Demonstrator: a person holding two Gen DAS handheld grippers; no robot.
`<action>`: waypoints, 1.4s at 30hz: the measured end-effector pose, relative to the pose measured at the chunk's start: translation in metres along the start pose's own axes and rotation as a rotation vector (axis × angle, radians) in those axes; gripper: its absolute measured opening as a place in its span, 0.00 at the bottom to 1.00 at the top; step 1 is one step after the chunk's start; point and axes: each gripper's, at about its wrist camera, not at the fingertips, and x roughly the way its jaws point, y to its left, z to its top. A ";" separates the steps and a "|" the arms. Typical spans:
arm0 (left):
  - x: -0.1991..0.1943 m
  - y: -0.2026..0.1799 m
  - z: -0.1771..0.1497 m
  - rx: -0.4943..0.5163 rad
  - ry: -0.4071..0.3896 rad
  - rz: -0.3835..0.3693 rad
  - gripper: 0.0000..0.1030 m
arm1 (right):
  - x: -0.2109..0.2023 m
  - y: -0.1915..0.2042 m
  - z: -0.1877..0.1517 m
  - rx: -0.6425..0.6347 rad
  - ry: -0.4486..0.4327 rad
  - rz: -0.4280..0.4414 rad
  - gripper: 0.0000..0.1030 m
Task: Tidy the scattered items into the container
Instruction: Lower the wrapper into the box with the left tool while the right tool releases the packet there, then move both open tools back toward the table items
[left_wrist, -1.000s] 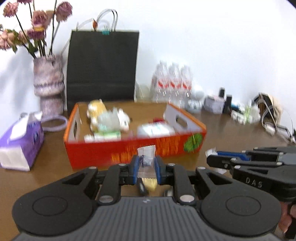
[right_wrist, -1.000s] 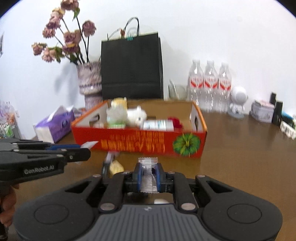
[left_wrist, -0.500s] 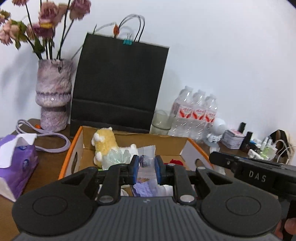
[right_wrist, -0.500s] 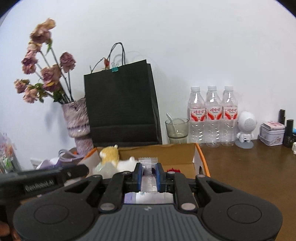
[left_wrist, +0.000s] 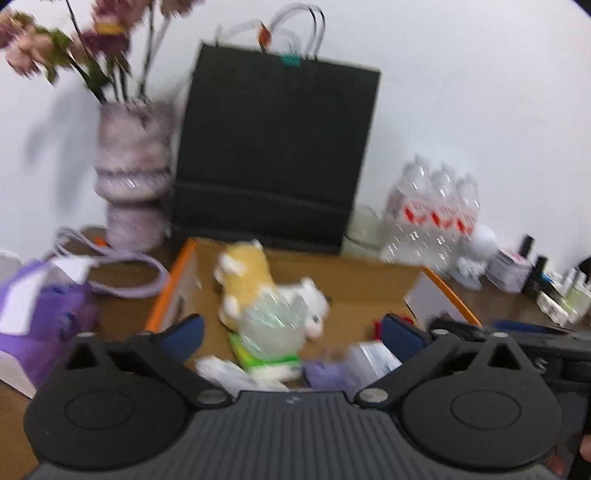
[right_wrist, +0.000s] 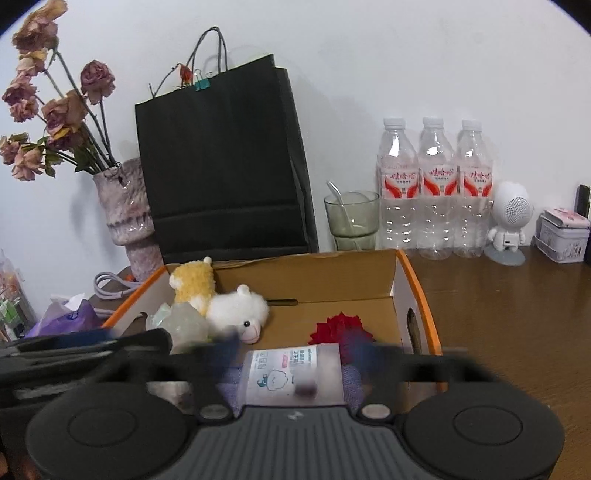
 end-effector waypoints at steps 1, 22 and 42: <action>-0.001 0.001 0.001 0.000 -0.004 0.005 1.00 | -0.001 -0.001 0.001 -0.003 0.001 -0.015 1.00; 0.002 0.002 0.002 0.001 0.017 0.012 1.00 | -0.005 -0.003 0.004 -0.019 0.005 -0.005 1.00; -0.041 0.010 -0.018 0.036 0.029 -0.088 1.00 | -0.040 -0.007 -0.018 -0.081 -0.006 -0.017 1.00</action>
